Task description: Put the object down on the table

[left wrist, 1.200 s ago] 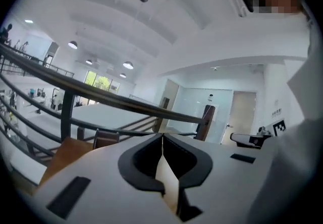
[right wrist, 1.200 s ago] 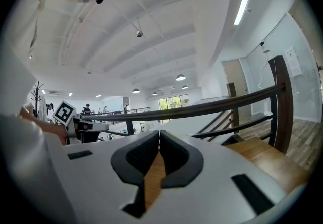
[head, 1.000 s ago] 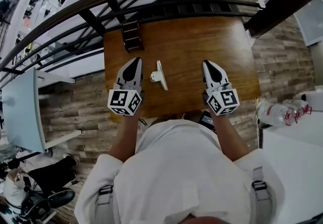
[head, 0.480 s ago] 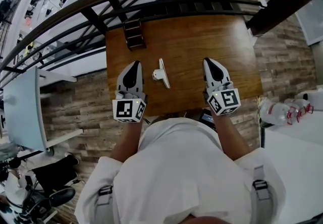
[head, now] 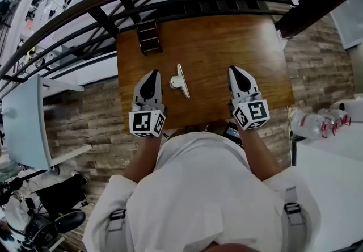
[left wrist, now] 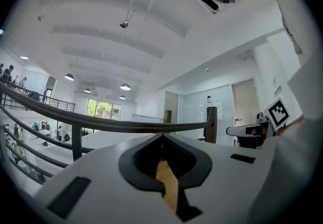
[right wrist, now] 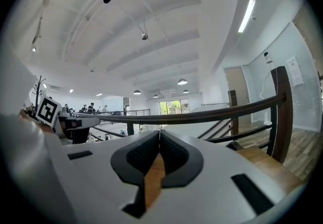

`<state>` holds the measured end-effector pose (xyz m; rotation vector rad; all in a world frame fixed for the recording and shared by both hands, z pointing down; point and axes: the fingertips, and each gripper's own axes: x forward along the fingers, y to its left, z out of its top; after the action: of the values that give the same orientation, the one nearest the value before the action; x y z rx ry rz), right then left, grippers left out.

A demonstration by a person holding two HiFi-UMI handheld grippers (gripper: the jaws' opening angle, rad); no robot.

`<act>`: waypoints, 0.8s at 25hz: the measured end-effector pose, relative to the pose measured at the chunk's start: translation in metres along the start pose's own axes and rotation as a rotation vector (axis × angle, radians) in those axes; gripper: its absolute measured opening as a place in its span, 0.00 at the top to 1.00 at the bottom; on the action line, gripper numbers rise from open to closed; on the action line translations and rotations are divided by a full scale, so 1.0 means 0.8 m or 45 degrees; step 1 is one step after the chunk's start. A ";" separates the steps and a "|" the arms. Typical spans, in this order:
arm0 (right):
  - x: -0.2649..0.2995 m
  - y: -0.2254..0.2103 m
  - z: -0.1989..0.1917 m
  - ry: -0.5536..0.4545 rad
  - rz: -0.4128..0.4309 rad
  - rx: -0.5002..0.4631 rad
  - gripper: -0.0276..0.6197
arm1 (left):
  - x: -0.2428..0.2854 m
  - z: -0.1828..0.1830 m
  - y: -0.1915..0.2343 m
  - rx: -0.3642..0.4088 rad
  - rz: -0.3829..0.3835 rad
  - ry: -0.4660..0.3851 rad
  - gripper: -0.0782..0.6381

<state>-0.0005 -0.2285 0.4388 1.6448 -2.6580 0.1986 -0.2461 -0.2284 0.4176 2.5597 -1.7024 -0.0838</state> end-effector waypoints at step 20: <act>-0.026 -0.029 -0.004 -0.007 0.008 -0.013 0.92 | 0.014 -0.019 -0.036 -0.187 -0.161 0.005 0.87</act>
<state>0.0294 -0.2199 0.4429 1.6369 -2.6635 0.1810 -0.2139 -0.2271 0.4299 2.5534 -1.4726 -0.2028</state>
